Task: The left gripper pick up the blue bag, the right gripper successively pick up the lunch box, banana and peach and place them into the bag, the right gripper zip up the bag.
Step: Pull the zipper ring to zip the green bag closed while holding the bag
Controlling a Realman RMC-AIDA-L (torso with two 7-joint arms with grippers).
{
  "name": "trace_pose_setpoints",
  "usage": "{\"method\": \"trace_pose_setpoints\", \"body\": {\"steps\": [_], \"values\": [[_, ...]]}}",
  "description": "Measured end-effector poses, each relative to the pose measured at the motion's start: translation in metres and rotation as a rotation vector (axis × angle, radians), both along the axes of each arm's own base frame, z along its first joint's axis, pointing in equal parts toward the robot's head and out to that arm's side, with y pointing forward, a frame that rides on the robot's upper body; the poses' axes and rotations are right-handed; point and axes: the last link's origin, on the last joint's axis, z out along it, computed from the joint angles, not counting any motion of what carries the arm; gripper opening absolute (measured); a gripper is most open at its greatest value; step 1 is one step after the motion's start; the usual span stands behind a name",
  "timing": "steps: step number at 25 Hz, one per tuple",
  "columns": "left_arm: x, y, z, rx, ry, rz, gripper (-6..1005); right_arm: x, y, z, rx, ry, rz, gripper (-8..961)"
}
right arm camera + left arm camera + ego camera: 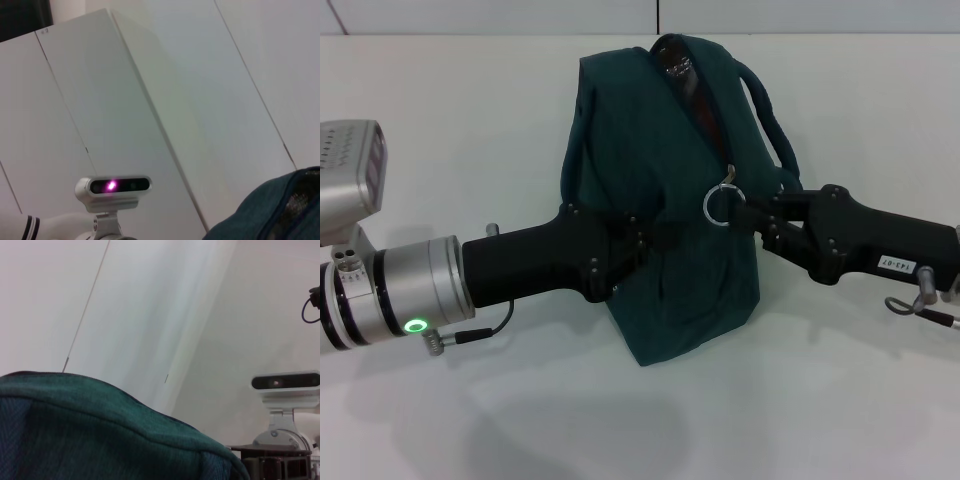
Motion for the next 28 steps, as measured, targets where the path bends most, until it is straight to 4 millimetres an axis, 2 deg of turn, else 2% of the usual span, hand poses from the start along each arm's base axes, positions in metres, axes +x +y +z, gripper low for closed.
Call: {"method": "trace_pose_setpoints", "body": {"steps": [6,8,14,28], "values": [[0.0003,0.0003,0.0000,0.000,0.000,-0.001,41,-0.0020,0.0016,-0.0010,-0.004,0.000,0.003,128],[0.0005,0.0004,-0.0001,0.000,0.000,-0.002,41,-0.0035,0.0026,-0.0011,-0.006,0.001,0.007,166],[0.0011,-0.0005,-0.0010,-0.006,0.000,-0.006,42,-0.0067,0.0049,-0.0024,-0.014,0.006,0.006,186],[0.0012,-0.0007,-0.0013,-0.006,0.000,-0.006,42,-0.0066,0.0063,-0.0077,-0.027,0.004,-0.016,126]]}}
